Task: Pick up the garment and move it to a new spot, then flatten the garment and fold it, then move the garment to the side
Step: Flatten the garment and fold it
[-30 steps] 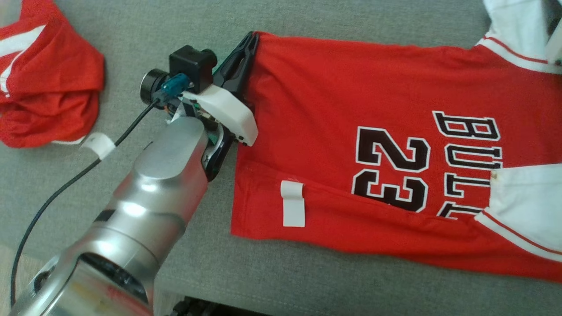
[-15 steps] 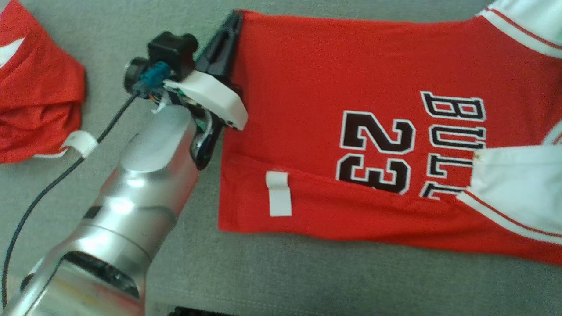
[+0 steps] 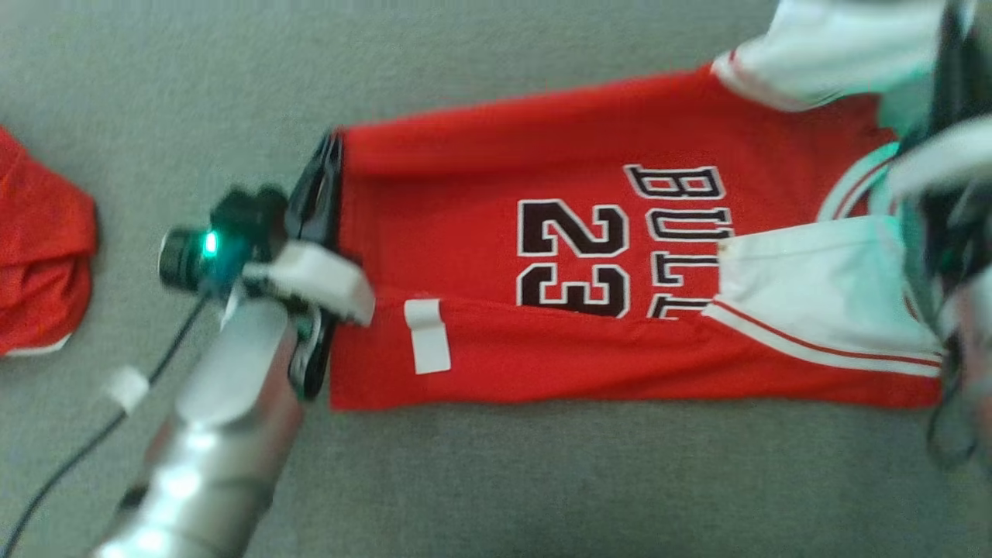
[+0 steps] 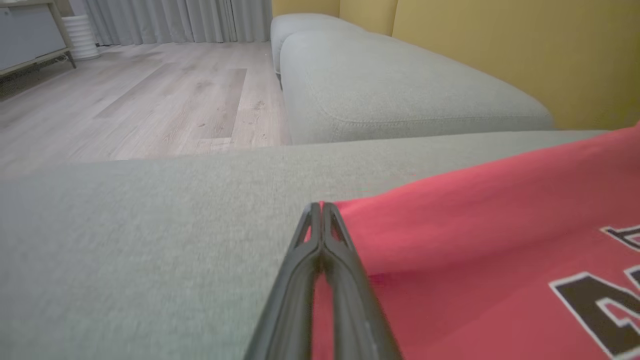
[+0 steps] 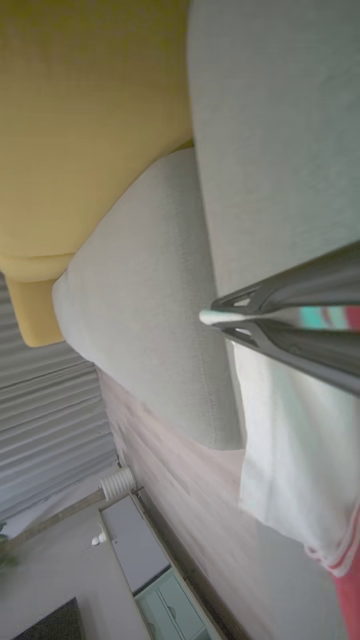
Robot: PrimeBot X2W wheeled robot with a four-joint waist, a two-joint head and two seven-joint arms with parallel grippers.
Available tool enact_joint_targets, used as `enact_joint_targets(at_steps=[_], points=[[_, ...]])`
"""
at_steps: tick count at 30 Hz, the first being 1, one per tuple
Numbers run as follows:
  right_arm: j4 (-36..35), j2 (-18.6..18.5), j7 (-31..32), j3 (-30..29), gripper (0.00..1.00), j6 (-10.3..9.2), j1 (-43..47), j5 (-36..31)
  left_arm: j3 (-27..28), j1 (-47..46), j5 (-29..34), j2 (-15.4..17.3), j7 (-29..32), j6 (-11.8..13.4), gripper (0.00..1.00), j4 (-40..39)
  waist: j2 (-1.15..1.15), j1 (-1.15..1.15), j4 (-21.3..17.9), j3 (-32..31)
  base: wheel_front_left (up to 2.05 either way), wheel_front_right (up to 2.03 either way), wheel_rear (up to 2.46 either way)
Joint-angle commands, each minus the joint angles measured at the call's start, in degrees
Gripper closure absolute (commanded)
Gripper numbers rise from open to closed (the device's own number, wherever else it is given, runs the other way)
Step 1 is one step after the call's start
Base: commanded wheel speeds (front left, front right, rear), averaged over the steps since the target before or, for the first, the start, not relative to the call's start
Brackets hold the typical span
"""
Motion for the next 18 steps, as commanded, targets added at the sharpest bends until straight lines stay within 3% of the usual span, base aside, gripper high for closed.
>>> enact_joint_targets(at_steps=[1,8,16,17,18], points=[[-3.97,0.97,-0.62,-0.51,1.0,-0.04,5.73,1.1,3.59,2.13,1.38,2.28,-0.53,0.83,1.0,-2.53,-0.01,0.01,-2.58,-2.97,0.0,0.0,0.0],[-9.66,4.53,-0.62,-2.37,1.0,-0.04,22.34,2.67,10.85,15.67,5.1,0.77,-0.53,1.79,1.0,-6.71,-0.01,0.01,-4.89,-7.59,0.0,0.0,0.0],[-10.79,7.88,-0.63,-5.92,1.0,-0.04,30.27,2.03,17.04,24.83,8.97,-2.26,-0.53,0.56,1.0,-9.35,-0.01,0.01,-4.91,-11.64,0.0,0.0,0.0],[-10.73,8.19,-0.63,-6.05,0.89,-0.04,30.73,1.51,17.89,25.64,9.4,-2.56,-0.53,0.64,0.67,-9.59,-0.01,0.01,-4.91,-12.0,0.0,0.0,0.0],[-10.77,8.39,-0.63,-6.19,0.51,-0.04,31.04,0.72,18.69,26.44,9.83,-2.83,-0.53,0.67,0.0,-9.82,-0.01,0.01,-4.91,-12.46,0.0,0.0,0.0]])
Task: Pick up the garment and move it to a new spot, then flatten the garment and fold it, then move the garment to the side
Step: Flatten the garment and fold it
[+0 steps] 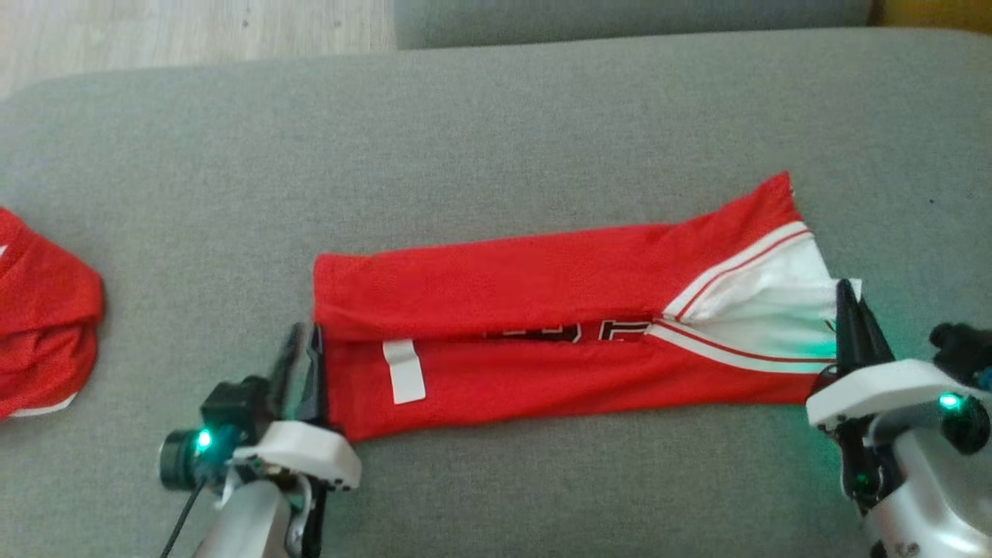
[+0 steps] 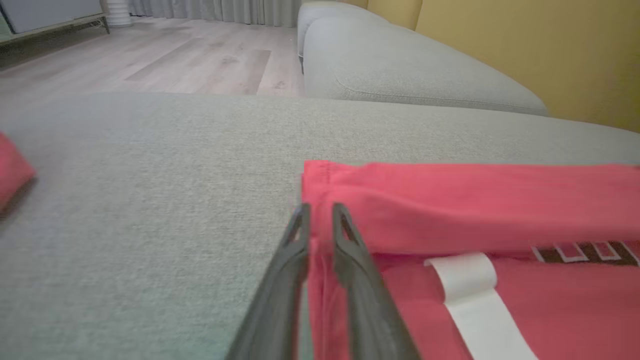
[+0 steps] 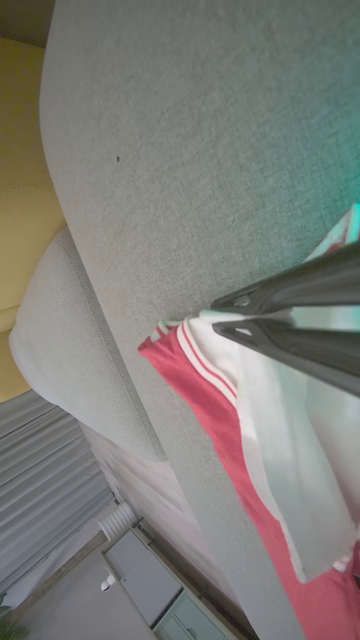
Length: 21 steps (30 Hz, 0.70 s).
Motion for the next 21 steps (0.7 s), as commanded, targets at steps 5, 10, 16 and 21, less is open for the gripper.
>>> enact_joint_targets(at_steps=[5,10,16,21], points=[[-4.78,0.24,-0.63,-1.84,0.0,-0.04,1.52,-9.25,6.98,3.86,3.39,-0.29,-0.54,0.92,0.0,-5.7,-0.01,0.01,0.2,-2.78,0.0,0.0,0.0],[-7.55,1.46,-0.63,-3.7,0.0,-0.04,3.68,-17.75,8.57,7.56,5.78,-0.94,-0.54,0.62,0.0,-9.91,-0.01,0.01,0.66,-4.45,0.0,0.0,0.0],[-6.29,5.11,-0.63,-5.48,0.0,-0.04,8.09,-23.22,7.91,13.87,7.76,-1.41,-0.54,-1.08,0.0,-13.58,-0.01,0.01,1.93,-8.09,0.0,0.0,0.0],[-4.67,6.28,-0.63,-5.98,0.0,-0.04,9.3,-23.98,6.34,16.12,6.73,-1.45,-0.54,-1.61,0.0,-14.88,-0.01,0.01,2.34,-9.07,0.0,0.0,0.0]])
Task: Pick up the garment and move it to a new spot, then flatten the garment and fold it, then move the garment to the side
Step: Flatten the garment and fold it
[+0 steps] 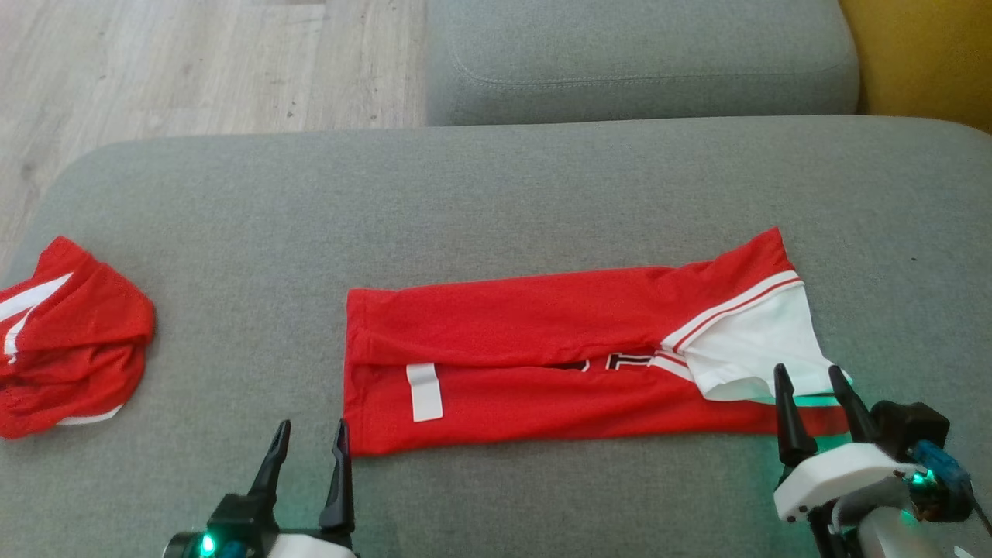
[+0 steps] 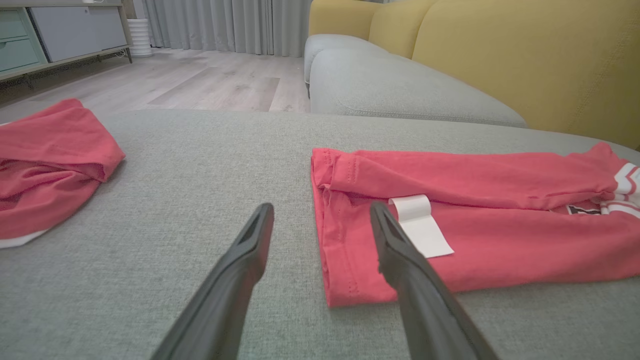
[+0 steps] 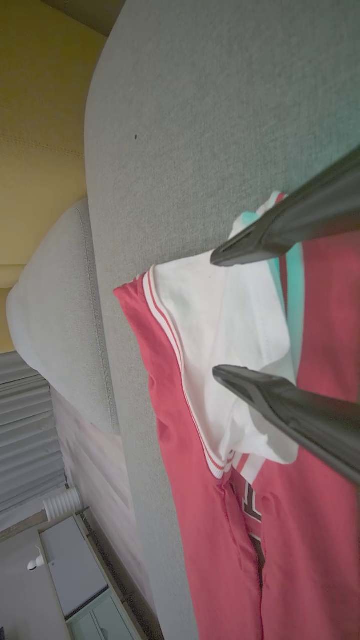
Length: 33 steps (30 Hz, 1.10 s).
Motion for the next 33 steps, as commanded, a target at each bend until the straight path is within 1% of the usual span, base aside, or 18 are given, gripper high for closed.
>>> enact_joint_targets(at_steps=[1,6,9,15,20,26,32,33], points=[[-1.37,-0.06,-0.63,1.03,0.0,-0.04,-1.15,-0.44,1.26,-1.64,-0.3,0.06,-0.54,0.0,0.0,-2.03,-0.01,0.01,0.08,-0.06,0.0,0.0,0.0],[0.09,-0.28,-0.63,1.07,0.0,-0.04,-2.5,-0.48,-0.18,-1.6,-1.46,0.05,-0.54,0.48,0.0,-2.41,-0.01,0.01,0.28,1.07,0.0,0.0,0.0],[1.5,-1.4,-0.63,1.32,0.0,-0.04,-5.23,-0.54,-1.38,-2.44,-2.17,0.05,-0.54,0.68,0.0,-2.33,-0.01,0.01,0.48,2.97,0.0,0.0,0.0],[7.09,-3.66,-0.03,0.94,0.0,-0.04,-12.81,-0.8,-3.81,-4.8,-3.92,0.04,-0.55,1.11,0.0,-1.76,-0.01,0.01,1.44,7.2,0.0,0.0,0.0],[13.82,-4.59,2.46,0.24,0.0,-0.04,-16.83,-0.82,-5.4,-6.48,-4.98,0.04,-0.55,1.71,0.0,-1.01,-0.01,0.01,2.51,9.59,0.0,0.0,0.0],[20.49,-3.86,3.62,0.05,0.0,-0.04,-17.38,1.9,-6.13,-7.22,-5.48,0.04,-0.55,2.31,0.0,-0.75,-0.01,0.01,2.93,10.68,0.0,0.0,0.0],[23.8,-3.58,3.32,0.56,0.0,-0.04,-16.51,4.54,-6.05,-7.3,-5.4,0.04,-0.55,2.19,0.0,-0.74,-0.01,0.01,2.34,10.65,0.0,0.0,0.0],[24.25,-3.3,3.71,1.26,0.05,-0.04,-16.43,4.95,-6.05,-7.34,-5.39,0.04,-0.55,2.24,0.0,-0.67,-0.01,0.01,2.14,10.57,0.0,0.0,0.0]])
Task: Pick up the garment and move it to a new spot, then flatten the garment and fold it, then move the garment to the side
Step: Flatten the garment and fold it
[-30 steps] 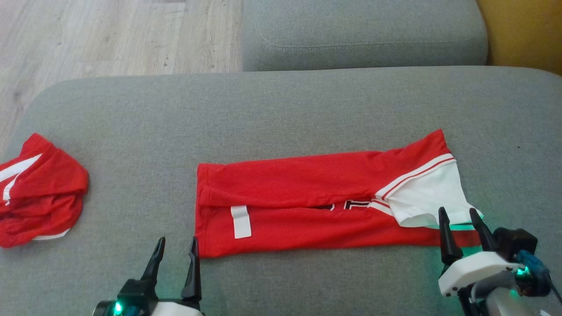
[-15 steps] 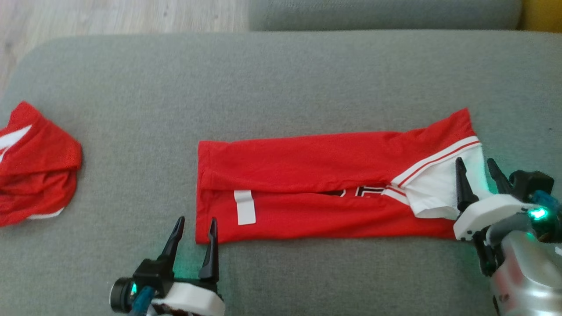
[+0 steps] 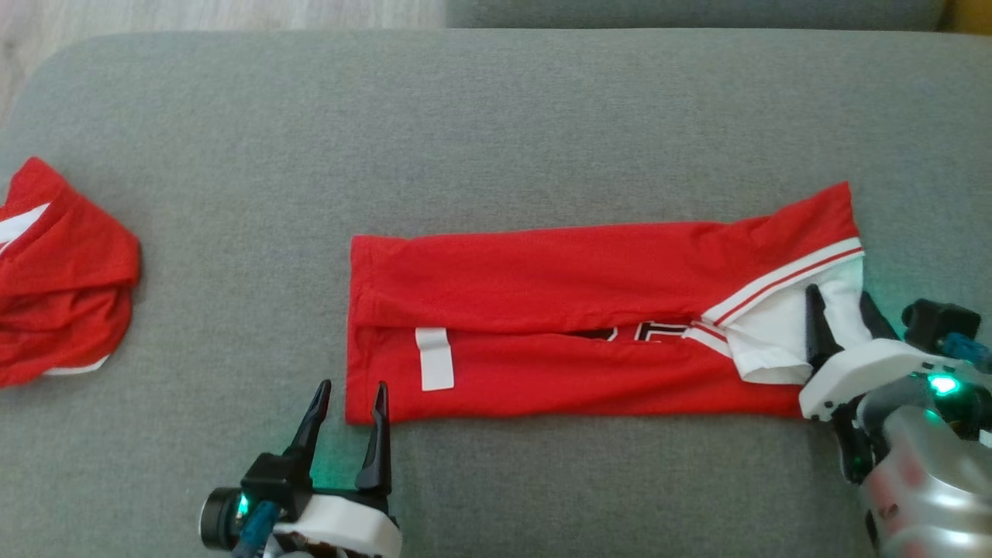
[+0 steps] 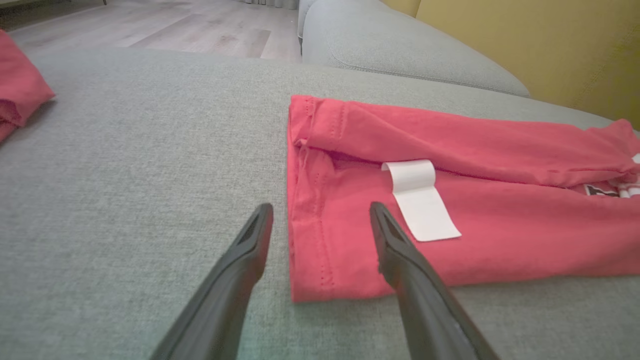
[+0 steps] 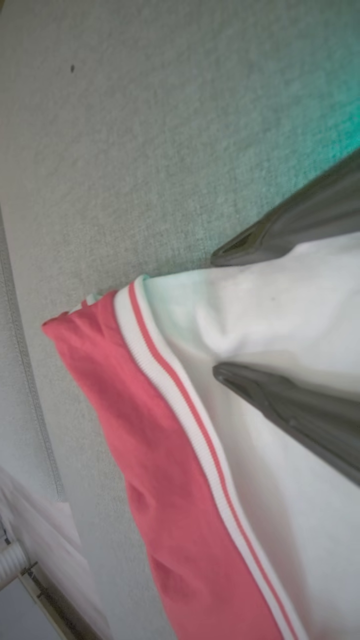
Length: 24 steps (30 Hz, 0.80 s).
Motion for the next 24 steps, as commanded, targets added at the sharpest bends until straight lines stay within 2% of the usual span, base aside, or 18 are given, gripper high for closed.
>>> enact_joint_targets(at_steps=[1,2,7,14,19,24], points=[[2.81,0.95,1.98,2.57,0.62,-0.04,3.0,0.58,1.22,-2.07,-0.27,0.03,-0.55,0.15,0.0,-1.35,0.0,0.0,-0.28,-0.11,0.0,0.0,0.0],[2.88,1.63,3.15,4.67,1.0,-0.04,3.12,2.23,1.11,-2.19,-0.25,0.03,-0.55,0.15,0.0,-1.15,0.0,0.0,-0.56,-0.14,0.0,0.0,0.0],[1.14,0.14,1.45,7.11,1.0,-0.04,3.27,7.18,0.72,-2.52,-0.63,0.03,-0.55,0.33,0.0,-1.02,0.0,0.0,-1.05,-0.7,0.0,0.0,0.0],[-2.73,-4.57,-2.77,3.95,1.0,-0.04,2.47,9.04,0.82,-1.43,-0.95,0.03,-0.55,0.09,0.0,-0.47,0.0,0.0,-1.53,-2.95,0.0,0.0,0.0],[-14.77,-2.14,-2.89,5.24,1.0,-0.04,6.07,10.29,0.36,-0.37,-1.63,0.03,-0.55,-0.46,0.0,-0.12,0.0,0.0,-1.11,-4.66,0.0,0.0,0.0],[-25.25,1.0,-2.9,10.3,1.0,-0.04,11.0,12.72,-0.94,-0.14,-2.02,0.03,-0.55,-0.93,0.0,0.14,0.0,0.0,0.83,-5.65,0.0,0.0,0.0]])
